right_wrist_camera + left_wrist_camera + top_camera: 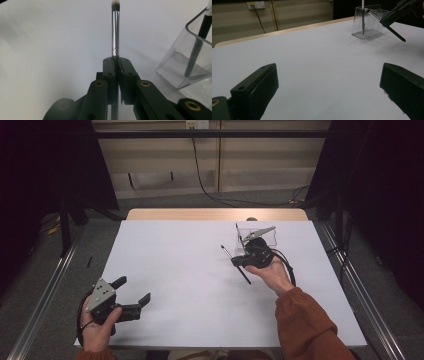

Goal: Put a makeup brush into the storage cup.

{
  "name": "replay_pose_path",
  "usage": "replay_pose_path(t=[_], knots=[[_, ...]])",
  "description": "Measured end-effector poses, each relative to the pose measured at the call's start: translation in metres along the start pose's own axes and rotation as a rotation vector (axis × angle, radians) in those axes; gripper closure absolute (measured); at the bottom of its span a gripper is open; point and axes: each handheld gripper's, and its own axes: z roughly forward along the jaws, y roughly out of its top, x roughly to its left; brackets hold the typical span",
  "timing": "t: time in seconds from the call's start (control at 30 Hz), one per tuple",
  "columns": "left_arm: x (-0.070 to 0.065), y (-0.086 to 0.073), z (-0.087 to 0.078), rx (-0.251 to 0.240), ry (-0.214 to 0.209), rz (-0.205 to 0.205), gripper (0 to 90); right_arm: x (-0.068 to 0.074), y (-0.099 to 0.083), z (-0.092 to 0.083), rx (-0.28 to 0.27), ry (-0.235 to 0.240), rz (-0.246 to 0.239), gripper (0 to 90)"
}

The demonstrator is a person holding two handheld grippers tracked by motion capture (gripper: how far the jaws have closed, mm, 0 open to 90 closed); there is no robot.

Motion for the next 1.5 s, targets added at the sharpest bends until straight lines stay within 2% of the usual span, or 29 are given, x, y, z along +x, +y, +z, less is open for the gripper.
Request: replay_pose_path(t=[0.17,0.63,0.9,1.13,1.27,1.5], knots=[[0.000,0.000,0.000,0.000,0.001,0.000,1.9,-0.001,-0.004,-0.004,-0.064,0.022,0.003,84.3],[0.000,0.000,0.000,0.001,-0.002,0.003,1.8,-0.002,-0.010,-0.016,-0.232,0.038,-0.003,84.3],[-0.001,0.000,0.000,0.001,0.000,0.003,1.7,-0.003,-0.014,-0.022,-0.343,0.046,0.014,84.3],[-0.001,0.000,0.000,0.001,0.000,0.004,1.7,-0.007,-0.020,-0.021,-0.402,0.061,0.050,84.2],[0.000,0.000,0.000,0.000,-0.001,0.002,1.7,-0.005,-0.019,-0.026,-0.435,0.066,0.031,84.3],[0.000,0.000,0.001,0.002,-0.003,0.007,1.7,-0.007,-0.020,-0.038,-0.472,0.048,0.030,84.3]])
